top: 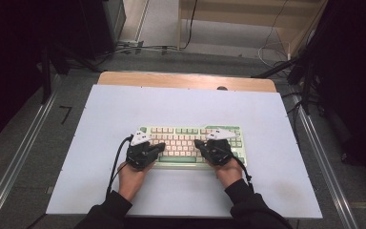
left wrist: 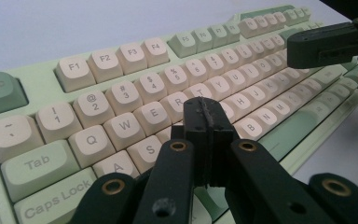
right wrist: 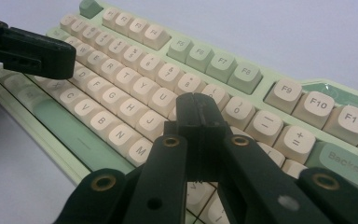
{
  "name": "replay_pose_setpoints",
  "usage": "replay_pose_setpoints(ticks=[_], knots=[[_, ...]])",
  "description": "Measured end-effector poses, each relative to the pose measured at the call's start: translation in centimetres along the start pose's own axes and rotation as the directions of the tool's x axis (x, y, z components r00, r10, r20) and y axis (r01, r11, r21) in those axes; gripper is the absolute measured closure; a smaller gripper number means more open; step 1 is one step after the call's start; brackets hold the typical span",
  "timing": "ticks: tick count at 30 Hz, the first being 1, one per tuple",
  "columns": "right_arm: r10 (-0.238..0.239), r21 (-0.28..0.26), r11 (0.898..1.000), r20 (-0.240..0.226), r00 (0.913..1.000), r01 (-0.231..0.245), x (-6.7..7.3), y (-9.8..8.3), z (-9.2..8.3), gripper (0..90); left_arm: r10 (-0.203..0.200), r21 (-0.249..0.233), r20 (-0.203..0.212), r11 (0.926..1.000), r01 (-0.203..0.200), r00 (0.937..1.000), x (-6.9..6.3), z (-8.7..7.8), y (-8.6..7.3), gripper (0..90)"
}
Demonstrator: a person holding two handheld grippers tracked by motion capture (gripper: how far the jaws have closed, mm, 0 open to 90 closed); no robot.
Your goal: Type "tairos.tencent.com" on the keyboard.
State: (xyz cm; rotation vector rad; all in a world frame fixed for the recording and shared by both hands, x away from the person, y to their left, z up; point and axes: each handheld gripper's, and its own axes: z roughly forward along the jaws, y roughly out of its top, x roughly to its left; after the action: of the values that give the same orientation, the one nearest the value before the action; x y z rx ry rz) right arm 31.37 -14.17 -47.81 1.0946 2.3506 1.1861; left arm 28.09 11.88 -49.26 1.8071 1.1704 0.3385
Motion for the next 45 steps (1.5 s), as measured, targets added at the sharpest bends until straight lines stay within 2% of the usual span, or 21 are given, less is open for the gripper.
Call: replay_pose_setpoints(ticks=[33, 45], knots=[[0.017, -0.005, 1.000, 0.038, 0.9991, -0.017, -0.6, 0.2, 1.2, 87.9, -0.013, -0.013, -0.015, 0.9998, 0.013, 0.9998, 0.7, -0.2, 0.2, 90.0], [0.008, -0.004, 1.000, 0.045, 0.9990, -0.008, -0.5, 0.5, 1.4, 87.9, -0.016, -0.011, -0.016, 0.9998, 0.015, 0.9998, 0.7, -0.2, 0.2, 90.0]])
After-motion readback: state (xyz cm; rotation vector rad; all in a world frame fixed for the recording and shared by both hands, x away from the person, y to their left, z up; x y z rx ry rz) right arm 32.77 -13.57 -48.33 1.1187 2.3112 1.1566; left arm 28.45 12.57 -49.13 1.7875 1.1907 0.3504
